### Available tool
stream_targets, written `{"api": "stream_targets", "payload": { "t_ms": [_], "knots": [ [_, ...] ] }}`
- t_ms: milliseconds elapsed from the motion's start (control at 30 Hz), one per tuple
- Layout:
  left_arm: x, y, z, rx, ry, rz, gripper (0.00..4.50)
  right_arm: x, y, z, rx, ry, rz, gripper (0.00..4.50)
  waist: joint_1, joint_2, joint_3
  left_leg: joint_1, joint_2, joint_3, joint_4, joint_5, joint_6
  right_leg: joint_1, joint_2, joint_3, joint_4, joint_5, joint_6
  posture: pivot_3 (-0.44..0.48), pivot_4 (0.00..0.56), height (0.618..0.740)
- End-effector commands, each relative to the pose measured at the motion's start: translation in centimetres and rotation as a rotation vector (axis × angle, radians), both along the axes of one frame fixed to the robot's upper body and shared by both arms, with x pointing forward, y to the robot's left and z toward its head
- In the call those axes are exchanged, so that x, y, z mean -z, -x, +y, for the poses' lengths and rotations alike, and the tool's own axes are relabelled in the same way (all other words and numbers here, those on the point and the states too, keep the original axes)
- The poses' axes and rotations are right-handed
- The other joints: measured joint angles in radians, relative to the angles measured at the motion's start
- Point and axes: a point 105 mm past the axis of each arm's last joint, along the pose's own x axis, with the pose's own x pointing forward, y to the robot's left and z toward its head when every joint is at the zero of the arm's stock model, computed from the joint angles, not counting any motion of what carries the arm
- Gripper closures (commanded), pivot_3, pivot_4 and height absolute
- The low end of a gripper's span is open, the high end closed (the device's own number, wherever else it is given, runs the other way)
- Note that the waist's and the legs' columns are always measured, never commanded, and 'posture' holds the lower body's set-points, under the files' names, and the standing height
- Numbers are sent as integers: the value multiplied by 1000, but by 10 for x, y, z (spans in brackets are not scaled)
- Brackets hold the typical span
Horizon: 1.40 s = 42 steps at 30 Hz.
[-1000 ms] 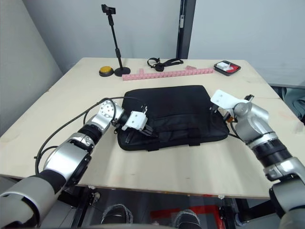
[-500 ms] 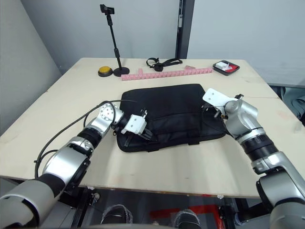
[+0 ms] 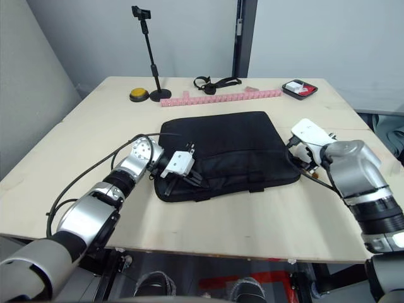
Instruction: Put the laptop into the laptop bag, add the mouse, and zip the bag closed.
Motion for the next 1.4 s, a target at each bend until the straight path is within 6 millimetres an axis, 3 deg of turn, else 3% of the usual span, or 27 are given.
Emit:
{"api": "stream_targets", "payload": {
  "t_ms": [33,133,267,400,533,633,867,967,1067,1267,1400],
  "knots": [
    [-3,2,3,-23,28,114,4500,-35,5,-4,9,-132,-102,85,2,0,1,-1,0,0,0,0,0,-1,0,0,0,0,0,0,150,739],
    [-22,2,5,-26,86,111,4500,-56,9,-22,47,-216,-175,85,6,0,2,-6,0,2,0,0,0,-6,0,0,-1,0,0,0,150,739],
    [-52,7,9,-30,181,151,4500,-68,28,-17,-50,-348,-149,85,7,0,3,-21,1,2,1,2,3,-20,2,0,1,0,-2,0,150,739],
    [-76,14,20,-32,234,166,4500,-65,54,-3,-215,-405,-85,85,14,0,3,-21,3,0,-1,3,7,-20,4,-3,0,-3,-6,0,150,739],
    [-103,19,43,-89,277,170,4500,-64,72,-2,-282,-536,-89,85,9,0,5,-21,4,2,0,2,8,-20,4,-2,0,-4,-8,0,150,739],
    [-115,23,64,-160,264,208,3733,-56,84,-4,-313,-573,-63,0,9,0,5,-20,4,1,1,2,8,-20,4,-2,2,-4,-8,0,150,739],
    [-109,31,119,-334,84,155,1215,-51,89,-16,-296,-647,-82,0,4,1,5,-19,4,2,3,-1,2,-19,4,-1,3,-4,-7,0,150,739],
    [-119,35,146,-456,74,152,162,-45,92,-22,-283,-687,-72,0,5,1,5,-19,4,1,3,-1,2,-19,4,-2,3,-4,-7,0,150,739],
    [-126,39,173,-596,61,137,52,-45,95,-28,-274,-687,-80,0,6,1,5,-20,4,1,3,-1,2,-20,4,-2,3,-4,-7,0,150,739],
    [-113,57,213,-791,-15,223,52,-45,99,-29,-276,-659,-78,0,4,1,5,-19,5,1,3,-4,-2,-19,4,-2,3,-5,-7,0,150,739],
    [-125,65,223,-871,142,354,52,-41,105,-30,-277,-623,-34,0,9,1,5,-19,5,0,6,-4,-2,-18,4,-2,5,-5,-7,0,150,739]
  ]
}}
